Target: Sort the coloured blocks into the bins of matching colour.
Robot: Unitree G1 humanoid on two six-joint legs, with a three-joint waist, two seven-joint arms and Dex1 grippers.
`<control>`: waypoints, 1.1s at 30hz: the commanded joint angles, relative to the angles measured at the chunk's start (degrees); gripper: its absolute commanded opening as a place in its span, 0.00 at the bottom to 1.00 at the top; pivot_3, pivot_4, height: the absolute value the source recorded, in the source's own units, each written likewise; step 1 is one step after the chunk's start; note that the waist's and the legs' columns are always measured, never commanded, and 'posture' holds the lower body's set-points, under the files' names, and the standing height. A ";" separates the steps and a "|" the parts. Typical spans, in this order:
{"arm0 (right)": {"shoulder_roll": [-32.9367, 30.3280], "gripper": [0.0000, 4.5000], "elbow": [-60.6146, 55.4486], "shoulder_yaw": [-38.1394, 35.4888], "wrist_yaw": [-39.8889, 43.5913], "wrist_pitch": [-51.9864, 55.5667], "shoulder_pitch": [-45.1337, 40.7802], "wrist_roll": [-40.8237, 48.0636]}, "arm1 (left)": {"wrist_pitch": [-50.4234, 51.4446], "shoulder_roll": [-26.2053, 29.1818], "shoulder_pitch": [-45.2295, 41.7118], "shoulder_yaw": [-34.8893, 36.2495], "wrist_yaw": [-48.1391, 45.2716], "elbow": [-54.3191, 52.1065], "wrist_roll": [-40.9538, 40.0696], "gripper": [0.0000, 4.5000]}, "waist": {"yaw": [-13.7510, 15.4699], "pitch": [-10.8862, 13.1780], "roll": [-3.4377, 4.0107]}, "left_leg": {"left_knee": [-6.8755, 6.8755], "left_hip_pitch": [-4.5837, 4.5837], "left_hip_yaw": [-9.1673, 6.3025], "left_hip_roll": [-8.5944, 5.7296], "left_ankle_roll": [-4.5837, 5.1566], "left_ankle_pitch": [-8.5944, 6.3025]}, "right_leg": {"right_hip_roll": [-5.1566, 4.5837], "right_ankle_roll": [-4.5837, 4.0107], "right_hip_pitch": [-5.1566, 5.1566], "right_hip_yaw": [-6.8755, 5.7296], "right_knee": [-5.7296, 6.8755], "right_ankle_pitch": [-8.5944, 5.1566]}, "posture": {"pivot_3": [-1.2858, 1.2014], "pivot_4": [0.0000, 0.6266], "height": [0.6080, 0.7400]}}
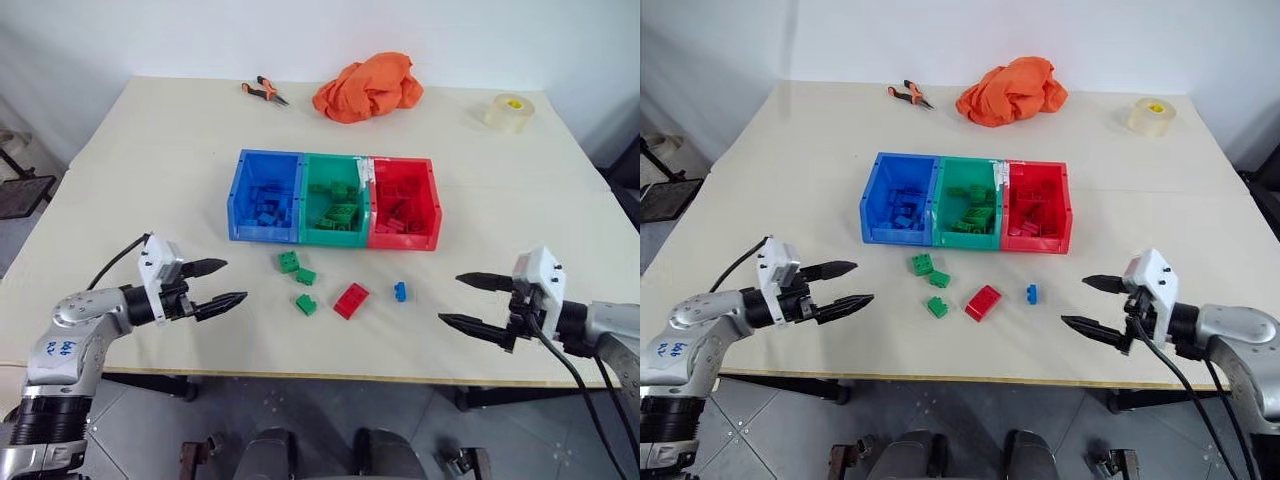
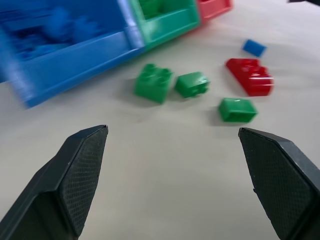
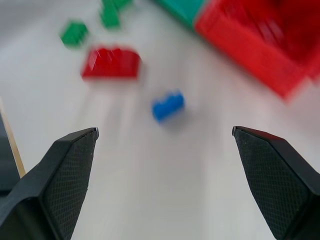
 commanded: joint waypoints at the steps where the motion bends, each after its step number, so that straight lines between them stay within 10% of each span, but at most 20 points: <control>1: -2.76 1.00 -1.92 -6.84 0.94 0.67 3.82 -0.09 | 0.09 -0.34 -2.38 -2.11 -2.58 0.20 -0.24 0.99 | 0.06 0.00 -0.01 | 0.01 0.00 0.00 0.00 0.01 -0.01 | 0.00 0.00 0.02 0.00 -0.02 0.00 | 0.52 0.24 1.00; 30: 15.88 1.00 18.12 25.13 -10.33 -7.43 -18.91 -18.52 | 4.00 -1.96 1.62 -1.88 0.86 -6.90 -1.12 0.99 | -1.09 -0.06 -0.10 | 0.18 0.04 0.04 0.11 -0.01 0.01 | 0.13 0.00 0.06 -0.27 0.06 0.00 | 0.52 0.24 1.00; 33: 16.70 0.86 18.98 25.18 -10.32 -8.56 -19.47 -19.42 | 2.93 -2.25 2.20 -1.70 1.15 -7.44 -0.77 1.00 | -1.64 -0.07 -0.10 | 0.18 0.10 0.00 0.14 -0.03 0.01 | 0.12 -0.01 0.11 -0.27 0.08 -0.01 | 0.52 0.24 1.00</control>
